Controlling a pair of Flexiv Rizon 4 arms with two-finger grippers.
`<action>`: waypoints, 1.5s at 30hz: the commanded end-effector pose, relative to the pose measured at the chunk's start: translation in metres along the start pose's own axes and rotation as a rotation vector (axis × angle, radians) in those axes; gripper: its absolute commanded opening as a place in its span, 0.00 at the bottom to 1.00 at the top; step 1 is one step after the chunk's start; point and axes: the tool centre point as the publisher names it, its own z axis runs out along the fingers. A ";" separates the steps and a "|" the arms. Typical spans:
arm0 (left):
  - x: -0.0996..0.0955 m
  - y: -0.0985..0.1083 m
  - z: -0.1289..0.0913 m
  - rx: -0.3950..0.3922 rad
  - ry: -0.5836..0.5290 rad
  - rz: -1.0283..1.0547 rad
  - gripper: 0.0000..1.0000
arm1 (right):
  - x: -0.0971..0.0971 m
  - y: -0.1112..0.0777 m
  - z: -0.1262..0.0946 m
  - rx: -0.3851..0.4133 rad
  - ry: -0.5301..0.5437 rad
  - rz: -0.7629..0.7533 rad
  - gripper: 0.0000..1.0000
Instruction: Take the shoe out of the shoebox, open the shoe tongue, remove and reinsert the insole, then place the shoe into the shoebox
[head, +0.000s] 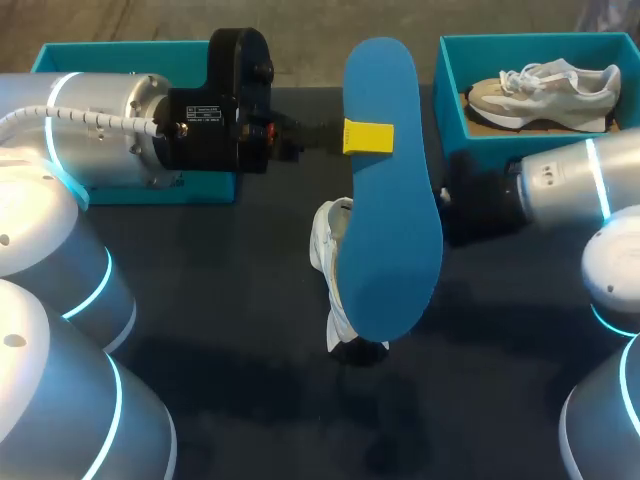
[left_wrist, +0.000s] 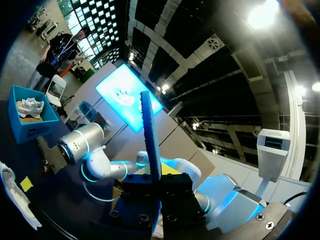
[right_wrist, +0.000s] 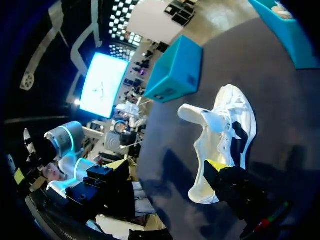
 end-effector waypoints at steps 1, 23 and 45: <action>0.000 0.003 0.000 0.003 -0.001 0.000 0.00 | -0.003 0.002 -0.004 0.009 0.060 -0.001 1.00; 0.000 0.003 0.000 0.003 -0.001 0.000 0.00 | 0.035 0.004 -0.018 0.052 0.226 0.098 1.00; 0.000 0.003 0.000 0.003 -0.001 0.000 0.00 | 0.042 0.001 -0.015 0.029 0.226 0.137 1.00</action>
